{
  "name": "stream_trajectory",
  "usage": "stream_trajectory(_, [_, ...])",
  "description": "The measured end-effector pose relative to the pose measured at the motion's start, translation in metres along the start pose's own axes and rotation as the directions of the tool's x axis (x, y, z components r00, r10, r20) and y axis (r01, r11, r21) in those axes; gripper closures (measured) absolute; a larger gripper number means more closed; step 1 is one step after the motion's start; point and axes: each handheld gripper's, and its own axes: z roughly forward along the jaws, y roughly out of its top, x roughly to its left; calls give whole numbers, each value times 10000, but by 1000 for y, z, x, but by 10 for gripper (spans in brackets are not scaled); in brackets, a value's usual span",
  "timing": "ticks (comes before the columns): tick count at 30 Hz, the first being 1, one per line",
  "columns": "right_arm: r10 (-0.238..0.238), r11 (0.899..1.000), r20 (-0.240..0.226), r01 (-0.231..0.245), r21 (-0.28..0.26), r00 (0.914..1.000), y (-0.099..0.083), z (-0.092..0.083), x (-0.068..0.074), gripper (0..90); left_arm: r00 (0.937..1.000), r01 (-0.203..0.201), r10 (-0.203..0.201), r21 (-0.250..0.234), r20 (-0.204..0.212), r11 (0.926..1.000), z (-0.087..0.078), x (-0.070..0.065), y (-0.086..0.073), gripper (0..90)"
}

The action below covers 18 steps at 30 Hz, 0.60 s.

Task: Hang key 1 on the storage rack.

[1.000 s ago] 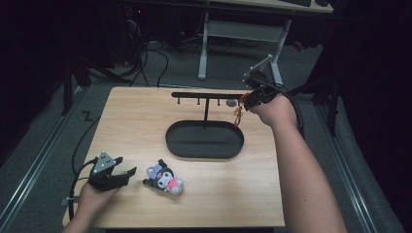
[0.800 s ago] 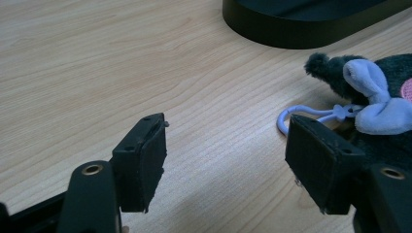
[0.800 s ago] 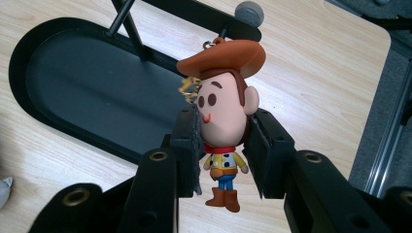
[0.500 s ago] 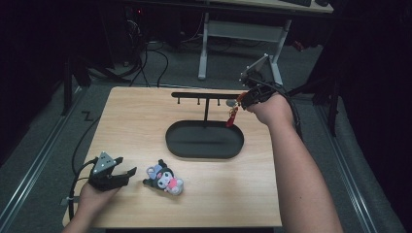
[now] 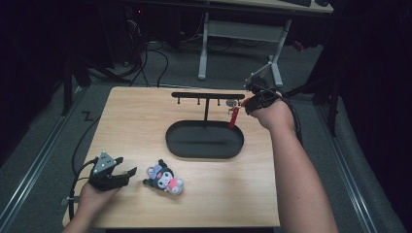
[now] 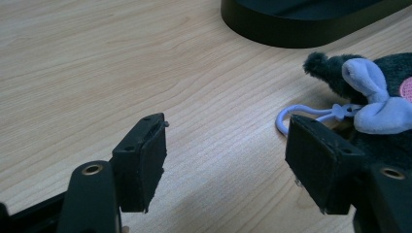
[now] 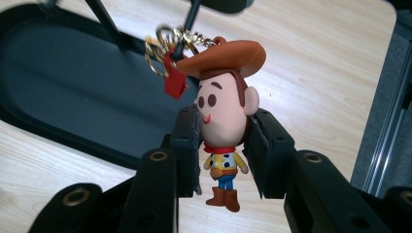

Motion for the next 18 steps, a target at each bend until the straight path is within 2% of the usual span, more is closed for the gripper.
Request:
stream_trajectory(10, [120,9996,-75,-118,271,9999,-7,22,-2,667,10000,-35,35,51,7,10000,0,0,0,316])
stream_trajectory(18, [122,9985,-153,-114,535,9998,-11,42,2,666,10000,-44,44,48,9,10000,0,0,0,316])
